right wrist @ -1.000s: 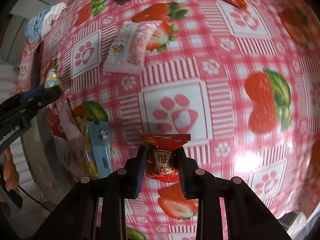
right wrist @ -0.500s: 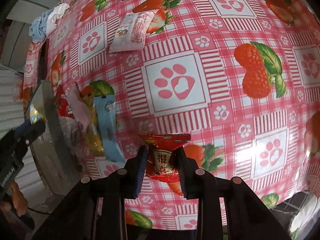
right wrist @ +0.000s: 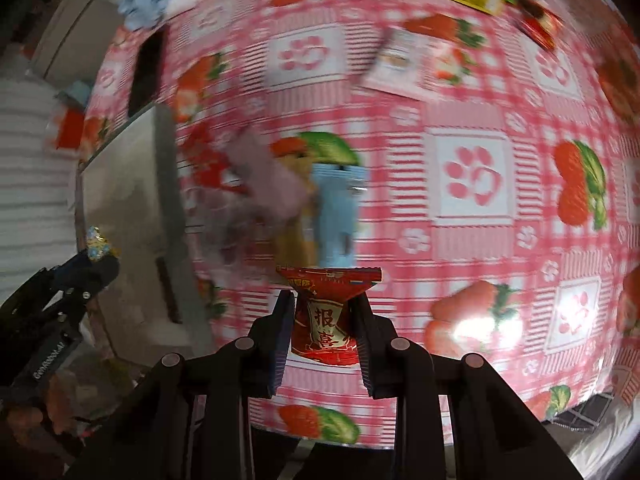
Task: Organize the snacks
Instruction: 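Carry the red packet and candy packet over the white tray with both grippers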
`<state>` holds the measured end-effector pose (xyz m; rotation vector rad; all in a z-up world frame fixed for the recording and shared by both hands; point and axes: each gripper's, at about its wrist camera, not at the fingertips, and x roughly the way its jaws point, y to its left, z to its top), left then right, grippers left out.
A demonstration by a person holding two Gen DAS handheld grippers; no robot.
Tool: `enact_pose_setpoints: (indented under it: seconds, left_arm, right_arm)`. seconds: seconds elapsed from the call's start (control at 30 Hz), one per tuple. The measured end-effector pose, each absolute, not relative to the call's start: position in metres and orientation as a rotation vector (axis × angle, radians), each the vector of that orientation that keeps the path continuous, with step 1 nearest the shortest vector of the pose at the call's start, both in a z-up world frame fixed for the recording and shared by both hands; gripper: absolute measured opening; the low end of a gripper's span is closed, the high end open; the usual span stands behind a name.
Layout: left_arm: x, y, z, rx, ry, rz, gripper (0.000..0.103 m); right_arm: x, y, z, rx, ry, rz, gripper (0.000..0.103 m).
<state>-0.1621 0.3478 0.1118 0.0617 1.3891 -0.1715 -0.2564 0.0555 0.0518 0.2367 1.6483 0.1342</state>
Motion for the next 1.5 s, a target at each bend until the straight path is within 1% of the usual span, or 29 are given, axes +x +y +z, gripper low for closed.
enact_pose_setpoints:
  seconds: [0.2, 0.33, 0.7, 1.17, 1.5]
  left_arm:
    - [-0.178, 0.375, 0.113, 0.047, 1.384, -0.123, 0.042]
    - [-0.185, 0.39, 0.112, 0.027, 1.386, -0.094, 0.042]
    - [-0.196, 0.414, 0.112, -0.001, 1.381, -0.057, 0.042]
    - [-0.2, 0.424, 0.107, 0.002, 1.394, -0.054, 0.042]
    - [-0.205, 0.429, 0.097, 0.011, 1.431, -0.054, 0.042]
  right_arm:
    - [-0.236, 0.106, 0.066, 0.177, 1.643, 0.205, 0.031]
    - [-0.237, 0.135, 0.076, 0.141, 1.636, 0.25, 0.031]
    - [-0.238, 0.184, 0.083, 0.066, 1.638, 0.337, 0.031]
    - [-0.238, 0.221, 0.079, 0.025, 1.657, 0.395, 0.031]
    - [-0.248, 0.249, 0.065, -0.02, 1.699, 0.451, 0.031]
